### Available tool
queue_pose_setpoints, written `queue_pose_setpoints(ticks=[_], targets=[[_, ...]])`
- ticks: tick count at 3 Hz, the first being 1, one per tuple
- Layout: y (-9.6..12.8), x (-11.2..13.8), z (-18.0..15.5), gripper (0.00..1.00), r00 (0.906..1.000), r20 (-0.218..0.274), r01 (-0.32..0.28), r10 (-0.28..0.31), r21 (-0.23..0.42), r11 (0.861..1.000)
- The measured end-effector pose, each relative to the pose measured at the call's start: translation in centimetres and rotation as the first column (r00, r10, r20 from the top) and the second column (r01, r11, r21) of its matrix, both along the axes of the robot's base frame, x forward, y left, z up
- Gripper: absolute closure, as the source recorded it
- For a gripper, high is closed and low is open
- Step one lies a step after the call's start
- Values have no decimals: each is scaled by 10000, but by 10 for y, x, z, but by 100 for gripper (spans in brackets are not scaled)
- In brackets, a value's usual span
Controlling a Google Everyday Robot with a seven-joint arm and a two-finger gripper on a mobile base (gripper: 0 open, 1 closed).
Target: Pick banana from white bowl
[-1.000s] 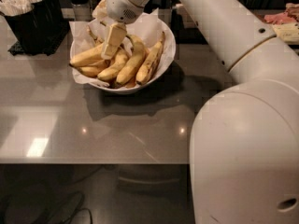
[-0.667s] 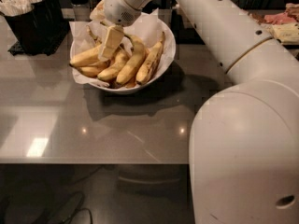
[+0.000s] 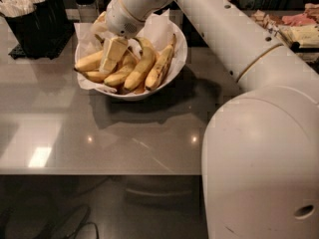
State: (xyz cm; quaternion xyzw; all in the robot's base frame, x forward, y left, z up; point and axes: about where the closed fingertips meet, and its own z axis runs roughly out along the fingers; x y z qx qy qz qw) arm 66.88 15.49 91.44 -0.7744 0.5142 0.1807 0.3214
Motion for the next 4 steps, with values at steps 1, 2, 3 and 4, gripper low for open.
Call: queue_pose_setpoints(ticks=[1, 2, 3, 4], targets=[[4, -5, -9, 22, 9998, -189, -63, 63, 6, 10000], [4, -8, -13, 40, 9997, -252, -29, 29, -18, 10000], [1, -10, -15, 63, 9997, -226, 81, -82, -51, 10000], [-5, -11, -15, 87, 9995, -173, 243, -245, -89, 9997]])
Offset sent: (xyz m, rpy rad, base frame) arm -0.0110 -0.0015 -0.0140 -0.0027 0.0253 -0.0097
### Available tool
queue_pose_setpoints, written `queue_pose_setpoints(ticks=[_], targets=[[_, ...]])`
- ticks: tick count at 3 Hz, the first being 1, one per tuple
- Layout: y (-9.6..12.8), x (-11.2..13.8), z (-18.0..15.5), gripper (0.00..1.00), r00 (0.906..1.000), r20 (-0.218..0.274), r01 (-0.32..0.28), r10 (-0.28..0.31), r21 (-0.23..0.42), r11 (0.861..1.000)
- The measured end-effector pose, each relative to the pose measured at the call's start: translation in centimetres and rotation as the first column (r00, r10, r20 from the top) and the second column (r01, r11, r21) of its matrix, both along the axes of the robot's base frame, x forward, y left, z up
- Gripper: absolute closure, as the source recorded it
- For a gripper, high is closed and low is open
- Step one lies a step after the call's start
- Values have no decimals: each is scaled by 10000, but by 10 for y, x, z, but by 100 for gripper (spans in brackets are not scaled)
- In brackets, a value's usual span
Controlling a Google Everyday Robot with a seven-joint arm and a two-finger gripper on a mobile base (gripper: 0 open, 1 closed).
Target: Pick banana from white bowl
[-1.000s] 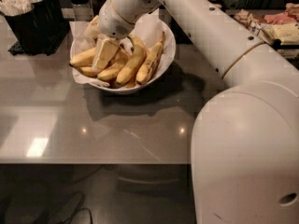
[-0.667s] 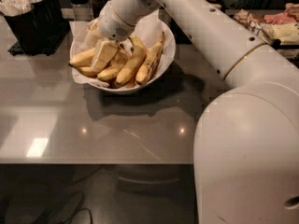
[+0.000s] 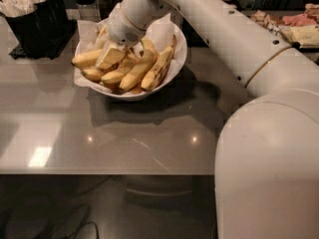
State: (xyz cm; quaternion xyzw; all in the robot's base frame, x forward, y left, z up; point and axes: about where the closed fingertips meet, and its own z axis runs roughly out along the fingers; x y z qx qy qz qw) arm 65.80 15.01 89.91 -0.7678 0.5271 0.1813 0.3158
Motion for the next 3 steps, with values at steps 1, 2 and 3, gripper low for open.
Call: queue_pose_setpoints(ticks=[1, 2, 3], targets=[[-6, 0, 1, 100, 9998, 88, 163, -163, -39, 9999], [-15, 0, 14, 100, 9998, 153, 154, -162, 534, 9985], [-37, -4, 40, 100, 9993, 191, -342, 307, 2234, 9741]])
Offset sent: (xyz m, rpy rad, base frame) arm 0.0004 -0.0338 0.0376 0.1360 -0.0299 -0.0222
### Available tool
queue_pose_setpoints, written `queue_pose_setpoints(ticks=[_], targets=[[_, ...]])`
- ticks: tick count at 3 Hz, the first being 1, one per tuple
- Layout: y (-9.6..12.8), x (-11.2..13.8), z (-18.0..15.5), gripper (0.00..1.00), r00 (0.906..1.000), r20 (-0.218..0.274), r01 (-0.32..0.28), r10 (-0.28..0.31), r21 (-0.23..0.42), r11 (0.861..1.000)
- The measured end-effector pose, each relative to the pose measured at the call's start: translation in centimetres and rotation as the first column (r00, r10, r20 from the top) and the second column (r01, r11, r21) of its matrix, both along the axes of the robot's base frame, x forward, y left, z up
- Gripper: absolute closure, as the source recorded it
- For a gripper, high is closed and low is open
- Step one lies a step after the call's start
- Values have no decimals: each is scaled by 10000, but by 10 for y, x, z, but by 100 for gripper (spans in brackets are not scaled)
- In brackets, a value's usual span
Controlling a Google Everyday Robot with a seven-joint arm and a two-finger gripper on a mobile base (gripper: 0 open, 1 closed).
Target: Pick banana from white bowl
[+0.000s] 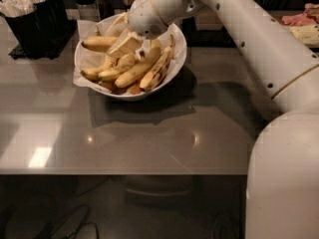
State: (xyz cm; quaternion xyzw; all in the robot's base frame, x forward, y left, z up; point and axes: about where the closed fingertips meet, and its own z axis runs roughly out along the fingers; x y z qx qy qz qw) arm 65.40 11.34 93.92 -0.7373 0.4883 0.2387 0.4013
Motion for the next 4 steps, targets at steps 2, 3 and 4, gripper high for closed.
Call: queue_pose_setpoints(ticks=[2, 3, 4], targets=[[-74, -71, 76, 100, 9996, 286, -120, 27, 3307, 9437], [-101, -115, 88, 100, 9988, 178, 347, -458, 4059, 9132], [-129, -146, 91, 100, 9942, 116, 890, -1074, 4751, 8754]])
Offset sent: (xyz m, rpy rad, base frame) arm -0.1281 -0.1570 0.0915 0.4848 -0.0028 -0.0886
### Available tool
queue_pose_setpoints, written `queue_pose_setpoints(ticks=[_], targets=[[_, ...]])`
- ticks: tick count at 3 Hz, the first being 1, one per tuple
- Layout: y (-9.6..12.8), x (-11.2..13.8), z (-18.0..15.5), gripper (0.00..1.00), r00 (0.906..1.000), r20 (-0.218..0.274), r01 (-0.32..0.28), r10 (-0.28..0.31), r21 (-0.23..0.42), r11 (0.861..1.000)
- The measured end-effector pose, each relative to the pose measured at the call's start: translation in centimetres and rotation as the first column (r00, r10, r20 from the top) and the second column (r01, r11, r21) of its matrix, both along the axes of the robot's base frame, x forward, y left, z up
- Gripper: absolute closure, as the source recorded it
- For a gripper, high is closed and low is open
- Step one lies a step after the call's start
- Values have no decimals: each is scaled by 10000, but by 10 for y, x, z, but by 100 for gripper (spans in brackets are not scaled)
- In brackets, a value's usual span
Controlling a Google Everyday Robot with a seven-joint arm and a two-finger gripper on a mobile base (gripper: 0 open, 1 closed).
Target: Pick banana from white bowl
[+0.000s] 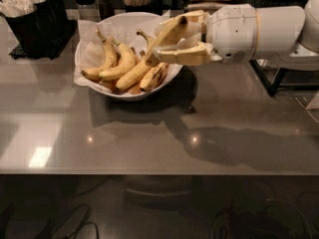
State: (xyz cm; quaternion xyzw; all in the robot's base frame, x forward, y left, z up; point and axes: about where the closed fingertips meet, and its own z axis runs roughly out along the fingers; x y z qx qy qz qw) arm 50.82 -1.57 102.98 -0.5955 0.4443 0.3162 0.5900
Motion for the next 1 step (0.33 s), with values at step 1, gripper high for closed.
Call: queue_pose_setpoints(ticks=[1], targets=[[-16, -4, -1, 100, 9995, -37, 300, -300, 18, 9995]])
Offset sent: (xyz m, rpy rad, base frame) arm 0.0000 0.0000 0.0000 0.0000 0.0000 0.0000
